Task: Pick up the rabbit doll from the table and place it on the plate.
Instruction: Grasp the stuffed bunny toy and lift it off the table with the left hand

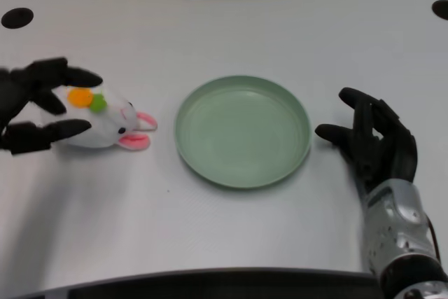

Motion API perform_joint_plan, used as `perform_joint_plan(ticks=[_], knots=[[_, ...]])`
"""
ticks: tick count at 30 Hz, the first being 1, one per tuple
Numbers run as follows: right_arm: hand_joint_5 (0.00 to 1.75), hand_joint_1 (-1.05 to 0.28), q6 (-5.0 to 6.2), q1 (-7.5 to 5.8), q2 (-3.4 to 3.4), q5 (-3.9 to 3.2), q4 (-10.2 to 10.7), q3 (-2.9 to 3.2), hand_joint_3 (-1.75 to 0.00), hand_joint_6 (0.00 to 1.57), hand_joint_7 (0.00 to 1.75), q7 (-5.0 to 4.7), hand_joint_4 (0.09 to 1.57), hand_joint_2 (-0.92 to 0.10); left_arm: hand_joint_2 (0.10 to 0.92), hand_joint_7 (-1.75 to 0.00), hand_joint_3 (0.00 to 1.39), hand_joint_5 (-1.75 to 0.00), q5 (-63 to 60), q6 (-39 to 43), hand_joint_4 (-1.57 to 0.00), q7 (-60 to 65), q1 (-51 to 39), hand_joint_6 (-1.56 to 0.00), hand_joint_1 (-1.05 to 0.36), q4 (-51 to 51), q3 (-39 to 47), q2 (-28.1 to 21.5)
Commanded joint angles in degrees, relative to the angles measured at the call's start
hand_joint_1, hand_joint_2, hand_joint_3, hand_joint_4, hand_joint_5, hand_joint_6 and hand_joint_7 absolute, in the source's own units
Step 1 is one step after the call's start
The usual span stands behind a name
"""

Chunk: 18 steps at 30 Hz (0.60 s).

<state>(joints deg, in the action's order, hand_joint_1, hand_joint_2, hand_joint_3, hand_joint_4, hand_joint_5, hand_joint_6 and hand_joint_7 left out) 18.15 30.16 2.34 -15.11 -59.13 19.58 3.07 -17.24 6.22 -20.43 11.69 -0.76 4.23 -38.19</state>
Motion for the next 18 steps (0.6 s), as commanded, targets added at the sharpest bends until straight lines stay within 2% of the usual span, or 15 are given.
perform_joint_plan(ticks=[1, 4, 7, 11, 14, 18], knots=[[1.17, -0.39, -0.68, -0.24, -0.07, -0.24, -0.18, 0.10, -0.43, 0.65, 0.82, 0.25, 0.69, -0.92, 0.921, -0.09, 0.04, -0.67, -6.84, 0.08, -0.29, -2.52, 5.99, -0.45, -0.74, -2.23, -5.09, -4.26], [1.16, -0.39, -0.54, -0.02, 0.44, 0.05, -0.85, 0.03, -0.43, 0.65, 0.82, 0.31, 0.69, -0.92, 0.921, -0.02, 0.03, -0.53, -11.37, -0.60, -0.23, -4.83, 11.03, -0.41, -0.79, -3.87, -8.80, -5.82], [1.13, -0.40, 0.09, 0.31, 0.84, 0.14, -1.92, 0.21, -0.40, 0.65, 0.80, 0.34, 0.68, -0.92, 0.921, 0.00, 0.06, -0.42, -16.95, -0.83, -0.13, -7.66, 16.46, -0.29, -0.85, -5.76, -13.26, -6.98], [1.12, -0.39, 0.42, 0.08, 0.80, 0.23, -1.49, 0.02, -0.41, 0.67, 0.79, 0.68, 0.69, -0.92, 0.921, 0.00, 0.05, -0.33, -21.73, 0.68, -0.02, -8.84, 21.95, -0.20, -0.92, -9.89, -17.83, -6.59], [1.12, -0.39, 0.52, -0.08, 0.85, 0.34, -1.15, -0.14, -0.44, 0.67, 0.80, 0.84, 0.68, -0.92, 0.921, 0.00, 0.05, -0.14, -27.79, 1.92, 0.00, -10.14, 26.62, -0.11, -1.02, -14.05, -23.23, -5.91], [1.15, -0.41, -0.02, 0.23, 1.03, -0.44, -1.75, 0.46, -0.41, 0.67, 0.80, 1.53, 0.69, -0.92, 0.918, -0.01, 0.03, -0.07, -32.63, 3.99, 0.00, -9.21, 30.99, -0.10, -1.05, -22.06, -28.49, -3.93]])
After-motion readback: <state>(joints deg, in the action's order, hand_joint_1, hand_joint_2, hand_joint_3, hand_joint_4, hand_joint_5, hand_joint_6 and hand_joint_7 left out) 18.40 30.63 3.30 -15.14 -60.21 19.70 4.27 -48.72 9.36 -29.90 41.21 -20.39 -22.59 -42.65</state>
